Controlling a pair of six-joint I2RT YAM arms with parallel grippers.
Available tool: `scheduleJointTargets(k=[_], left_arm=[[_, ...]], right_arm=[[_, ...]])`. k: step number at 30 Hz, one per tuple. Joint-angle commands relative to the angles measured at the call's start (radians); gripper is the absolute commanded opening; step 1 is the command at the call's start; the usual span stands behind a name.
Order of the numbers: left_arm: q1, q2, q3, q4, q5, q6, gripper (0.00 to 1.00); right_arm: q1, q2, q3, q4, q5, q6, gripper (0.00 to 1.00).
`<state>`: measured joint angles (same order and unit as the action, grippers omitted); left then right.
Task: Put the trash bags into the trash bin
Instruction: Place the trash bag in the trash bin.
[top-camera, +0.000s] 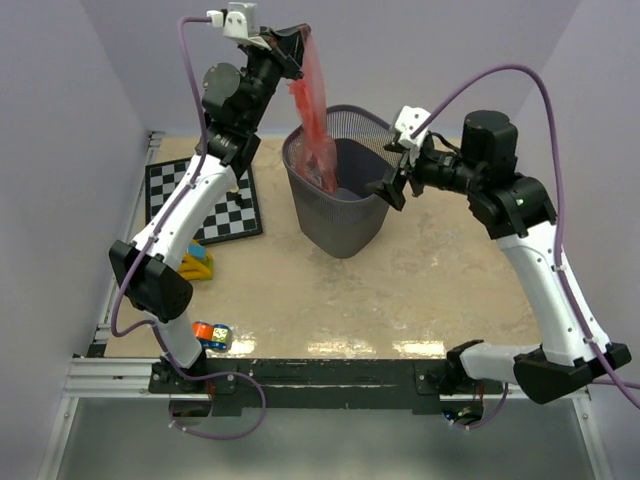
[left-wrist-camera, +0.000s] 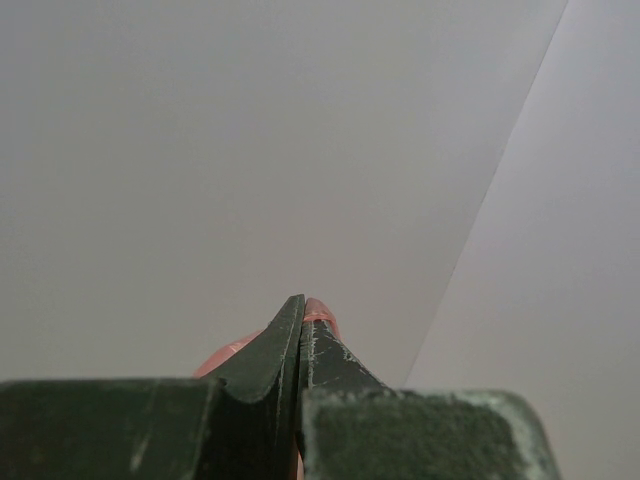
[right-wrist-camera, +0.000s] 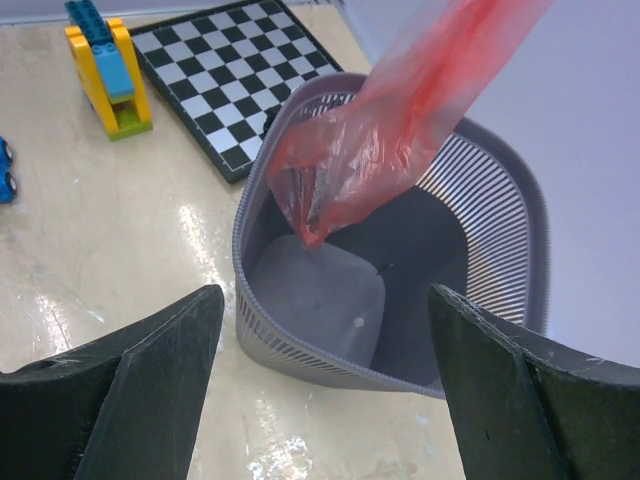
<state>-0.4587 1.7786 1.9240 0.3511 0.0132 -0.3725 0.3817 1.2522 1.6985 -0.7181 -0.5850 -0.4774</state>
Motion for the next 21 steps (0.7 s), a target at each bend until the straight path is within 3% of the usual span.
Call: scheduleJointTargets(k=[1,7,10,21], left_arm=[[-0.001,-0.051,0.050,0.017,-0.009,-0.022,0.00],[-0.003,-0.045,0.087,0.011,-0.009,-0.031,0.00],[-0.008,-0.039,0.112,0.000,-0.047,-0.042,0.00],[-0.023,-0.047,0.144,-0.006,-0.062,-0.028,0.00]], right_arm=[[0.032,0.018,-0.034,0.120,0.067,0.007,0.86],[0.086,0.038,-0.069,0.201,0.047,0.057,0.90],[0.112,0.050,-0.082,0.229,0.048,0.075,0.98],[0.203,0.076,-0.187,0.460,0.298,0.126,0.94]])
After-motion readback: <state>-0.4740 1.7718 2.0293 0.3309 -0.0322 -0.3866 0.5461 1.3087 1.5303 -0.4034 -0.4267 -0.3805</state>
